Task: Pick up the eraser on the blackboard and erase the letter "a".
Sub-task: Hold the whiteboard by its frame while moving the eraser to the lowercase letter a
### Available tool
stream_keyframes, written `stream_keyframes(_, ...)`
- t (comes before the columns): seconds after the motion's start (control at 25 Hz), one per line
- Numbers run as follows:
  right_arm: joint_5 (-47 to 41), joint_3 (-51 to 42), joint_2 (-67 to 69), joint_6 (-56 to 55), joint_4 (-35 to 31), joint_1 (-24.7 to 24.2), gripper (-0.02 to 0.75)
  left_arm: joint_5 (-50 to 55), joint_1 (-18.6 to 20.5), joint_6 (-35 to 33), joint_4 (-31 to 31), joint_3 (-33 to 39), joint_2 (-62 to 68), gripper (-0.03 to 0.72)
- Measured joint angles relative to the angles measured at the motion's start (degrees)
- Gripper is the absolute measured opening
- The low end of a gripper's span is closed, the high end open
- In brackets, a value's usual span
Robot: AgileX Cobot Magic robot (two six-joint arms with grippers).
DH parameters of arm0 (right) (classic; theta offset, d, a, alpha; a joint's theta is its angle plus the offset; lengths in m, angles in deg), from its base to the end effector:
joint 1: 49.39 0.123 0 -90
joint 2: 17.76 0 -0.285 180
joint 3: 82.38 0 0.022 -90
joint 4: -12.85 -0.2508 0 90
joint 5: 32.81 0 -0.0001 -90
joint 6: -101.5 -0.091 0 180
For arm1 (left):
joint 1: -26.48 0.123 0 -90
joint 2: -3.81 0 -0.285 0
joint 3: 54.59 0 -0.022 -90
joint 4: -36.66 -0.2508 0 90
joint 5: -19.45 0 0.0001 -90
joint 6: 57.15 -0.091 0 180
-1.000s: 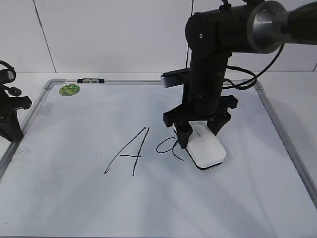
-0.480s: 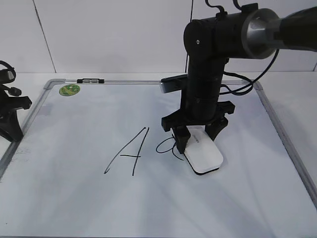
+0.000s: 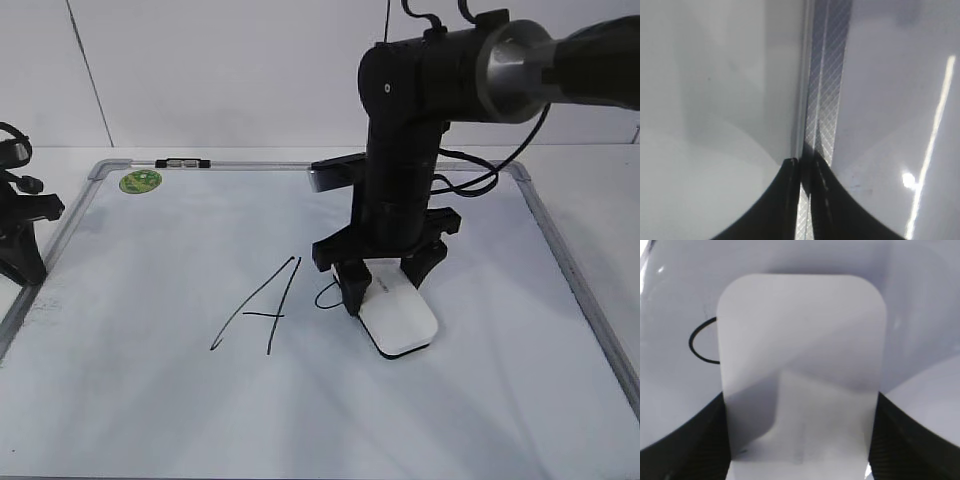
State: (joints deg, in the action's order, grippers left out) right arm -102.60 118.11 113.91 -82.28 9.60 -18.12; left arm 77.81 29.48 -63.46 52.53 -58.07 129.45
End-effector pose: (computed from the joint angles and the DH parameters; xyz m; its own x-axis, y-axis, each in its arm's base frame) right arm 0.3648 0.2272 0.1749 -0.8957 -0.4441 0.0209 -0.4426 0.8952 0.0516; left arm 0.3913 -0.0007 0.1513 -0.9960 -0.0891 0.0004 -0.0868 0.9686 -0.2330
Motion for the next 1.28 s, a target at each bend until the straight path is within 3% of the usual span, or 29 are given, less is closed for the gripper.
stream_keyframes(0.52, 0.0, 0.26, 0.16, 0.16, -0.12, 4.46, 0.533, 0.0, 0.0, 0.0, 0.0, 0.0, 0.0, 0.037)
stream_keyframes(1.28, 0.15, 0.3, 0.26, -1.81, 2.07, 4.17, 0.533, -0.32, 0.0, 0.0, 0.34, 0.0, 0.0, 0.036)
